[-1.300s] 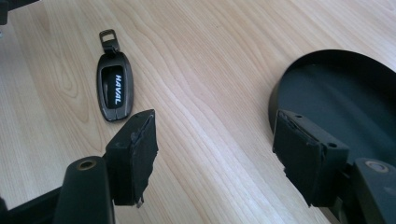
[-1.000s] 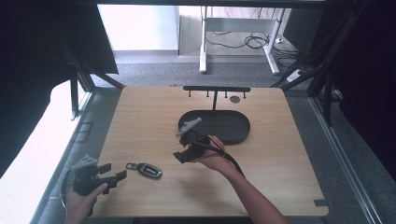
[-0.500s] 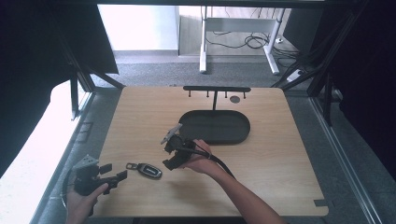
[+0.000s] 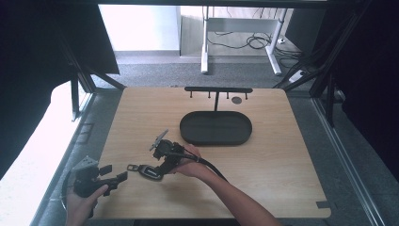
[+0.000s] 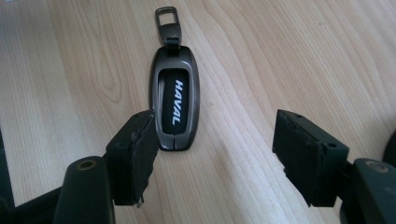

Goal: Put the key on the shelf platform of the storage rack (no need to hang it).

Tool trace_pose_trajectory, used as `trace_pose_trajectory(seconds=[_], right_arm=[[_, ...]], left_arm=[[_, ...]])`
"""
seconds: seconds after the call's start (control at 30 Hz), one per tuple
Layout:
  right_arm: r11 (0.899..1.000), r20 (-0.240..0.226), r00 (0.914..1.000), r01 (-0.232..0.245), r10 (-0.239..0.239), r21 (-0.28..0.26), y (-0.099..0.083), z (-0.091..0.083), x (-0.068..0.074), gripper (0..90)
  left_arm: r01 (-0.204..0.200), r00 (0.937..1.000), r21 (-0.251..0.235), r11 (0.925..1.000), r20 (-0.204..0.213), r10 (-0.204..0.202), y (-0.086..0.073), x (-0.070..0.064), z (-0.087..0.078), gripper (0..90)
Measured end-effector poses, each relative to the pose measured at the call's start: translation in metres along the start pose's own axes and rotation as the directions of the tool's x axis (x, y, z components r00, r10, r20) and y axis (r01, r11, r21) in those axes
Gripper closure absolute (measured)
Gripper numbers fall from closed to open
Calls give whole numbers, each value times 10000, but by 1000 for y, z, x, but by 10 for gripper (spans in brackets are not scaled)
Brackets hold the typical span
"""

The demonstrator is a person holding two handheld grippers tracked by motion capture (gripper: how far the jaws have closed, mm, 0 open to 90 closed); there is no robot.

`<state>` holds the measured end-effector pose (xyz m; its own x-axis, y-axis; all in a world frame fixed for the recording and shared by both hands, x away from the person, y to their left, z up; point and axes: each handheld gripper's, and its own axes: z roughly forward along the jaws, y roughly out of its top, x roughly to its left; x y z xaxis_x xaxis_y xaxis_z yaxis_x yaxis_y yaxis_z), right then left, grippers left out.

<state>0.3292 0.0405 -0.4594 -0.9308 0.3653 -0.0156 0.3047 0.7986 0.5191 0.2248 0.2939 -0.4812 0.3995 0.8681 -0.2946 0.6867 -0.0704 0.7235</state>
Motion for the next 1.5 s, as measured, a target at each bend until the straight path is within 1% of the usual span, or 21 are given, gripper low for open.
trace_pose_trajectory(seconds=[0.17, 0.37, 0.43, 0.57, 0.8, 0.83, 1.0, 1.33, 1.5], right_arm=[[10000, -101, 9999, 68, -67, 63, 2, 7, 4, 310], [9999, -215, 9997, 126, -124, 83, 5, 13, 8, 310], [9998, -240, 9995, 188, -187, 70, 6, 14, 9, 310], [9999, -272, 9995, 139, -137, 91, 7, 17, 10, 310], [9998, -346, 9992, 187, -183, 103, 10, 21, 13, 310], [9996, -365, 9990, 264, -261, 95, 11, 23, 14, 310], [9995, -393, 9988, 310, -306, 114, 13, 27, 14, 310], [9990, -464, 9980, 426, -418, 162, 19, 31, 19, 309], [9989, -459, 9980, 439, -430, 185, 19, 32, 19, 307]], left_arm=[[-3, 10000, 69, 10000, 15, 2, -1, 0, 2, 224], [-14, 10000, 30, 10000, 22, 14, 0, -1, 1, 223], [2, 10000, 2, 10000, 6, -2, 0, 0, 0, 223], [2, 10000, 6, 10000, 16, -2, 0, 0, 0, 223], [-14, 10000, 26, 10000, 54, 14, 0, -1, 0, 223], [-13, 10000, 22, 10000, 54, 13, 0, -1, 0, 223], [17, 10000, 5, 10000, 16, -17, 0, 1, 0, 223], [-5, 10000, 20, 10000, 32, 5, 0, 0, 0, 223], [14, 10000, -10, 10000, -9, -14, 0, 1, -1, 222]])
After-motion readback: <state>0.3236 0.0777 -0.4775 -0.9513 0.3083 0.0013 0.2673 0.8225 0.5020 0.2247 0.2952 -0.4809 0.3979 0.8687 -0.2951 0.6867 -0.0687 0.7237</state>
